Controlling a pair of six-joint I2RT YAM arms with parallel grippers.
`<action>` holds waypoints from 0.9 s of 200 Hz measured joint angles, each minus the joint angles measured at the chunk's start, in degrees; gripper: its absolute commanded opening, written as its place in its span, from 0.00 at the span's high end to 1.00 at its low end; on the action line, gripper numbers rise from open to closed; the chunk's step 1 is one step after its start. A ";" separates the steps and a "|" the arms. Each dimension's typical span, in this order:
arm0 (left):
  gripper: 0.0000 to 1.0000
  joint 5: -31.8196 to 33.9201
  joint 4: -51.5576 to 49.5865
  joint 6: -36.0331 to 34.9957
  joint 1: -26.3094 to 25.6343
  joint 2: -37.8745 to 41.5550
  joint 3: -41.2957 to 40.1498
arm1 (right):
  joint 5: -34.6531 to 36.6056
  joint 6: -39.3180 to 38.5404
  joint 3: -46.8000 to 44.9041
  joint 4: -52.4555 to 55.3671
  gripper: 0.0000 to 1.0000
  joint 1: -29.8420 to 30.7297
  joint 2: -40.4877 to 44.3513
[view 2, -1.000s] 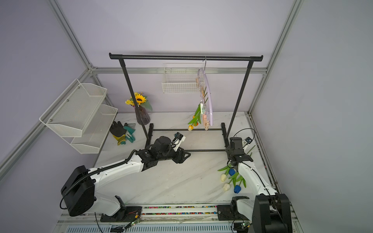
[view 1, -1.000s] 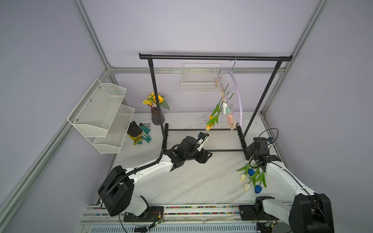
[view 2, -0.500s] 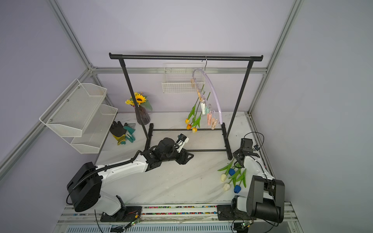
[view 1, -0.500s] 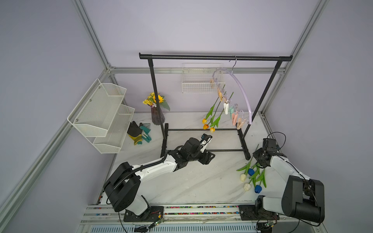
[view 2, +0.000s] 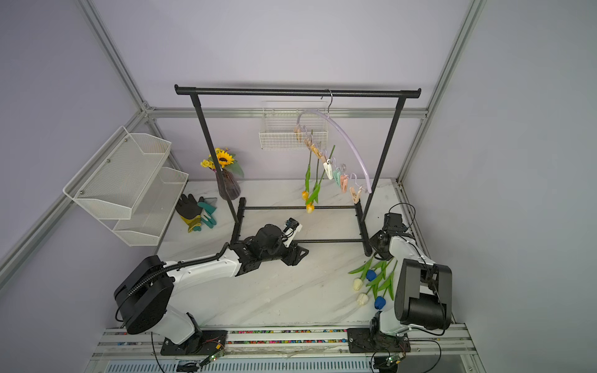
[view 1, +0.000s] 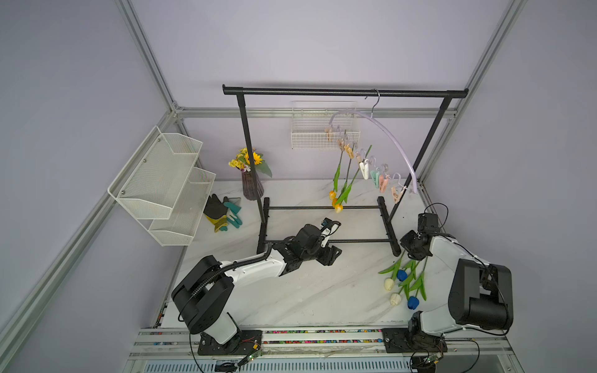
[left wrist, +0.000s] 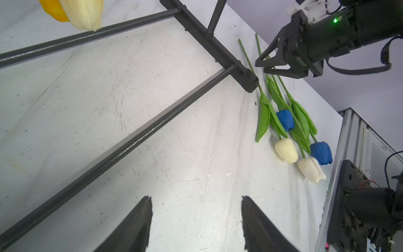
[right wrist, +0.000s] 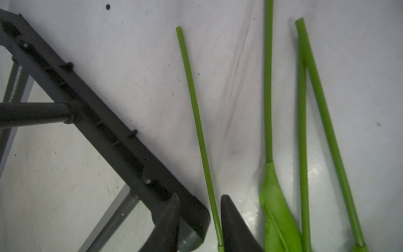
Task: Dry the flowers on a clothes hanger
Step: Pick up the flower at the center of the board.
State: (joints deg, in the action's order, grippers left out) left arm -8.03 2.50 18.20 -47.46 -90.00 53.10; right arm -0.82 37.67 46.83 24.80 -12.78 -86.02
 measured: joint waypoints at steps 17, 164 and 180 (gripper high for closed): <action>0.34 0.83 0.02 -0.02 -0.09 0.00 -0.61 | -0.35 -0.74 0.24 0.28 0.72 0.00 -1.68; 0.34 1.05 2.64 -0.44 -0.20 0.35 -2.75 | 0.13 -4.13 1.88 2.56 0.86 -0.09 -5.92; 0.34 1.11 2.58 -0.44 -0.20 0.68 -3.13 | 0.42 -4.26 1.90 2.64 0.89 -0.09 -5.92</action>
State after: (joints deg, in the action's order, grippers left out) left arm -6.92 5.08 17.76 -47.66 -89.32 49.98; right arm -0.40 33.41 48.73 27.44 -12.86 -91.94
